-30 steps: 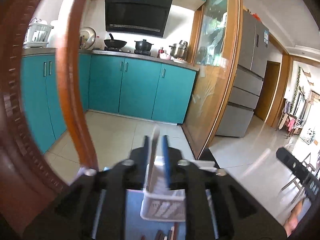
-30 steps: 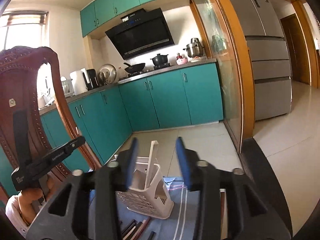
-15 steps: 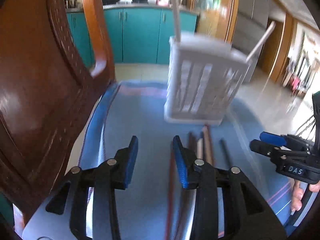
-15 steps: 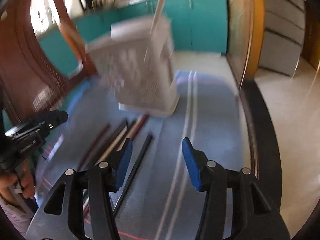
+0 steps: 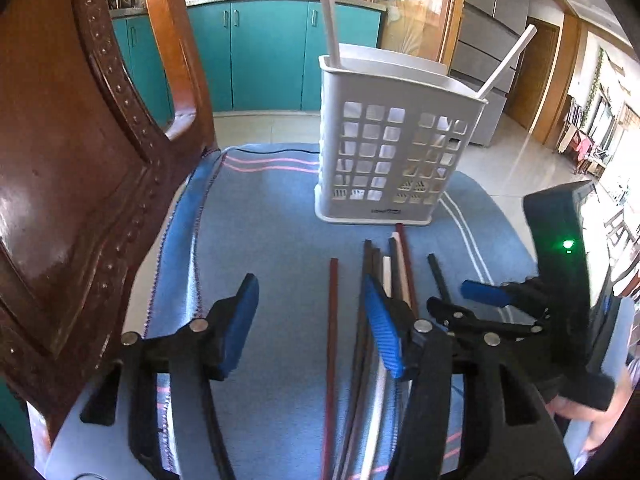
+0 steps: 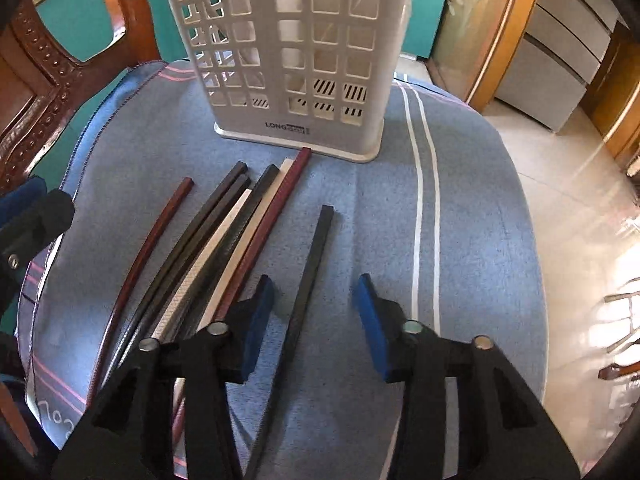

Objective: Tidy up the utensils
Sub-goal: 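Grasp a black chopstick with the right tool while the left tool approaches brown chopsticks, then close the left tool on a brown chopstick while the right tool holds the black one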

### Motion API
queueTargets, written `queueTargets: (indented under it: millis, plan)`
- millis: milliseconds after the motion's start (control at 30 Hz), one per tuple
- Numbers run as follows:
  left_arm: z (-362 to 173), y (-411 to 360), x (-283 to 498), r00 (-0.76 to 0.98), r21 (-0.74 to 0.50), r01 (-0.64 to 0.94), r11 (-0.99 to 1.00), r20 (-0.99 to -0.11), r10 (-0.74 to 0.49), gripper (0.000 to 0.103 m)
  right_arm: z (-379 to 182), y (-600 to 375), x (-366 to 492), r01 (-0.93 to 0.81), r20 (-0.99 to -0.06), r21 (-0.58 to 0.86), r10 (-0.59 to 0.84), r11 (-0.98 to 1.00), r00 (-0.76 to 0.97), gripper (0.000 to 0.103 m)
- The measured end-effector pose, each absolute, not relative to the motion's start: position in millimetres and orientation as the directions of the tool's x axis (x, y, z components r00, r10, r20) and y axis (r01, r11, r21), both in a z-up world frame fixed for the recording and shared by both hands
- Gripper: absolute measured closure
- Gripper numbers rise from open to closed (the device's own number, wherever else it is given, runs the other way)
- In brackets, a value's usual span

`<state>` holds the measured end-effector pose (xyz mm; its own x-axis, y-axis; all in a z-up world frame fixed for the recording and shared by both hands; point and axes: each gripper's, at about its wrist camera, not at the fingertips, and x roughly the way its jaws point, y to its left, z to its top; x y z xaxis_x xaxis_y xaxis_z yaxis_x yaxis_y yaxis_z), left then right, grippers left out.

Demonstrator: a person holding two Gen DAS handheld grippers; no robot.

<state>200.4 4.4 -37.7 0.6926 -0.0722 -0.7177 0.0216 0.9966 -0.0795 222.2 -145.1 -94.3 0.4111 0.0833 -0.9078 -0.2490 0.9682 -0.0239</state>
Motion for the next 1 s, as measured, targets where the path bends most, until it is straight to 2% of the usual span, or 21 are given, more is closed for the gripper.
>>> queueTargets:
  millis: [33,100,400,600,767,1000]
  plan:
    - [-37,3,201,0.687,-0.087,0.025,0.996,-0.722,-0.080,0.047,-93,-144,223,-0.243,-0.910,-0.028,0.076,0.970,0.408,0.086]
    - [-36,1,201,0.684,-0.094,0.027,0.995,-0.724,-0.087,0.047,-92,-140,223,-0.235,-0.916,-0.039,0.058,0.971,0.396,0.092]
    - [-30,-1,201,0.686,-0.107,0.036,0.994,-0.720,-0.103,0.045,-89,-128,217,-0.198,-0.923,-0.071,0.011,0.978,0.385,0.096]
    - [-36,7,204,0.665,-0.103,0.012,0.995,-0.742,-0.085,0.045,-88,-145,220,-0.168,-0.923,-0.043,0.025,0.985,0.384,0.096]
    - [-39,16,208,0.632,-0.191,0.067,0.979,-0.751,-0.190,0.044,-85,-149,216,-0.263,-0.929,0.013,0.109,0.965,0.354,0.096]
    - [-49,18,219,0.593,-0.190,0.128,0.973,-0.772,-0.228,0.044,-77,-152,231,-0.340,-0.910,-0.005,0.137,0.940,0.391,0.086]
